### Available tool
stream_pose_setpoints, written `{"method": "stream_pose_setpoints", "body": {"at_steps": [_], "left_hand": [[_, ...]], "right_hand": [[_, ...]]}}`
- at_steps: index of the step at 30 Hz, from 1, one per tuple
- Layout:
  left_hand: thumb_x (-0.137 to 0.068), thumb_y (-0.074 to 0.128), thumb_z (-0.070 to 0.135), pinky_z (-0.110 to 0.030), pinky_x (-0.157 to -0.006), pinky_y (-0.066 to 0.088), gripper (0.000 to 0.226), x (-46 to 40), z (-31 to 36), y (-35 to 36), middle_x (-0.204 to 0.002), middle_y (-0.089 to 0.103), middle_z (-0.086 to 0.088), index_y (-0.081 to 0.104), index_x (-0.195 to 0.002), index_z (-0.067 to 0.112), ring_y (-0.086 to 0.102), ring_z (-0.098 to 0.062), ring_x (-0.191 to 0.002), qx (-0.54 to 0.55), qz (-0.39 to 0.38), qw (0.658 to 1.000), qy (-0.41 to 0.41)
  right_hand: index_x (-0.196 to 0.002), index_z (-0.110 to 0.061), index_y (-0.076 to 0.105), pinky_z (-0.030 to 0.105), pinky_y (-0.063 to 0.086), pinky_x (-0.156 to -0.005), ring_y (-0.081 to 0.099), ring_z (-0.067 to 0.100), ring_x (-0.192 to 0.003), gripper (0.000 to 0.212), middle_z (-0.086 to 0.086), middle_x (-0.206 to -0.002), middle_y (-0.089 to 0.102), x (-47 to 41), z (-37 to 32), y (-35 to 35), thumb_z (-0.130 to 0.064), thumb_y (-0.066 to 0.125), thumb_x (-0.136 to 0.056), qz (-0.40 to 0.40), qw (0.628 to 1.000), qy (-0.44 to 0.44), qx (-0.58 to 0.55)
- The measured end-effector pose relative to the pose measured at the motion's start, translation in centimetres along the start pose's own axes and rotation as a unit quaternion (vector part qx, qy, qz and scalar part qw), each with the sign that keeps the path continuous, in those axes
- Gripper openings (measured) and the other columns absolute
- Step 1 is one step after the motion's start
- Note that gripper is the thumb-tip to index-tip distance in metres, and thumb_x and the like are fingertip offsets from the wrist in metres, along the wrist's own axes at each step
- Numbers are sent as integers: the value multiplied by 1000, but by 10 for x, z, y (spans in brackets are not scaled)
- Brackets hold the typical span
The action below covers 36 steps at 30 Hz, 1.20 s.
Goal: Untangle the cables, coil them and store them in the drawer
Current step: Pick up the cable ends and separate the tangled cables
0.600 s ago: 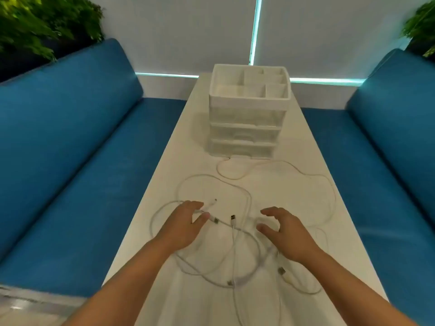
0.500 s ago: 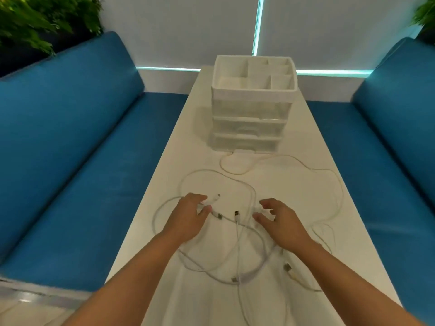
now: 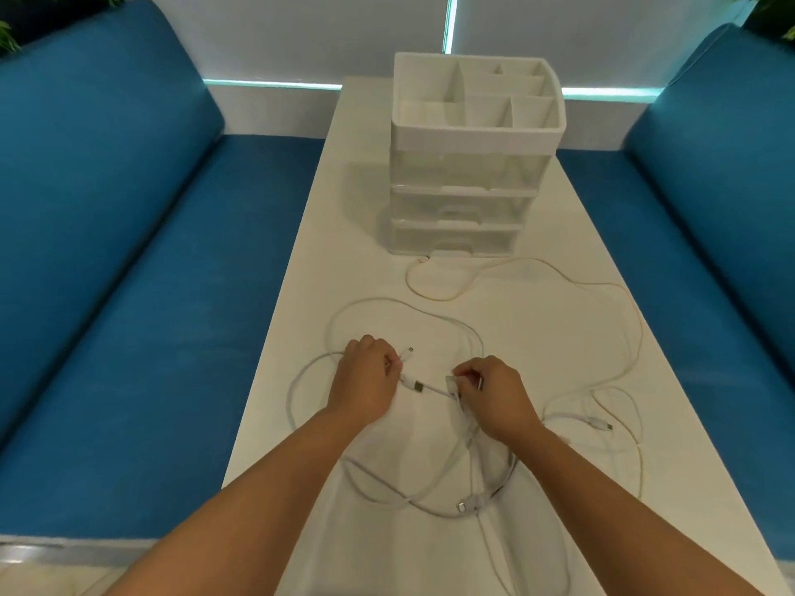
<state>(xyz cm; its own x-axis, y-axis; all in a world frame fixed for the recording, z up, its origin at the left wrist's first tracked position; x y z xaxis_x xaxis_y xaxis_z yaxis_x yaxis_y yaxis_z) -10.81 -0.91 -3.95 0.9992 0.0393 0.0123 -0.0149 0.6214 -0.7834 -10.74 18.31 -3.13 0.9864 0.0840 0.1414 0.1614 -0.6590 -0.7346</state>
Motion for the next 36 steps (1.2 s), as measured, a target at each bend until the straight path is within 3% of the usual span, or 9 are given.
{"method": "stream_pose_setpoints", "body": {"at_steps": [5, 9, 12, 17, 21, 26, 30, 34, 36], "left_hand": [[-101, 47, 21, -21, -71, 44, 11, 6, -3, -12, -90, 61, -1, 54, -98, 13, 57, -18, -85, 168, 0, 984, -55], [-104, 40, 17, -9, -62, 39, 10, 9, 2, -31, -75, 63, 1, 47, -102, 10, 56, 2, -65, 274, 8, 960, -61], [-103, 44, 18, -7, -58, 37, 11, 9, 6, -43, -71, 55, 1, 50, -105, 10, 49, 5, -57, 313, 11, 947, -67], [-98, 55, 35, -15, -64, 38, 25, 10, 12, -61, -68, 51, 12, 67, -102, 13, 45, -1, -63, 373, -3, 924, -82], [-101, 49, 33, -22, -54, 30, 22, 6, 23, -88, -63, 44, 7, 66, -101, 19, 35, -6, -55, 404, 26, 909, -95], [-103, 44, 29, -21, -48, 34, 21, 5, 45, -96, -65, 58, 4, 57, -96, 15, 42, -9, -54, 426, -5, 900, -88], [-104, 41, 29, -27, -57, 46, 19, 13, 55, -82, -85, 68, -3, 51, -94, 16, 55, -13, -69, 443, -24, 892, -81], [-105, 38, 31, -34, -83, 57, 21, 18, 73, -72, -109, 70, -4, 53, -100, 18, 67, -17, -96, 465, -47, 882, -64], [-105, 37, 34, -37, -86, 58, 25, 19, 85, -70, -111, 70, -6, 54, -106, 16, 70, -21, -100, 491, -67, 867, -58]], "right_hand": [[-99, -14, 69, 5, 37, -61, 57, 6, -77, 17, -6, -83, 59, 4, -6, -1, -25, 68, -86, 3, 1000, -2, -13], [-102, -11, 69, 5, 39, -61, 53, 3, -72, 27, -10, -77, 56, 4, -4, -1, -18, 77, -77, -20, 1000, 12, -4], [-96, -12, 72, 5, 41, -59, 53, 3, -66, 18, -8, -75, 59, 2, -3, -9, -11, 74, -78, -18, 997, 40, -57], [-92, -8, 67, 23, 49, -60, 56, 9, -55, 7, 4, -70, 60, -6, -14, -39, -5, 66, -86, -13, 979, 66, -192], [-97, -3, 67, 27, 45, -66, 54, 16, -65, 9, 9, -77, 61, -13, -33, -74, -6, 62, -89, -20, 968, 59, -241], [-104, -12, 71, 26, 38, -82, 55, 13, -104, 17, -3, -112, 63, -18, -61, -109, -19, 66, -89, 9, 984, 34, -177], [-99, -14, 69, 19, 47, -74, 61, 13, -94, 10, 1, -104, 69, -5, -83, -118, -15, 65, -90, 20, 974, 3, -225], [-111, -4, 64, 31, 58, -74, 64, 17, -79, 21, 17, -101, 69, 9, -111, -108, -10, 63, -91, -39, 942, -31, -331], [-111, -4, 63, 34, 59, -74, 64, 19, -77, 21, 17, -95, 68, 12, -122, -101, -10, 64, -90, -50, 935, -46, -349]]}}
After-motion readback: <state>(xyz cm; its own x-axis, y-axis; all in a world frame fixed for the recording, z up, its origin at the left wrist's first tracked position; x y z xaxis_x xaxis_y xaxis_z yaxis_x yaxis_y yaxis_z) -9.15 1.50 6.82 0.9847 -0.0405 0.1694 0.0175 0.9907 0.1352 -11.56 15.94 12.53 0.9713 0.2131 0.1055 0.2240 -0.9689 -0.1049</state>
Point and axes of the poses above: each hand's wrist, its own x-axis away from the middle knuckle, its own y-axis out of the palm, z = x × y, the point moved 6 cm from there along -x, towards the middle knuckle
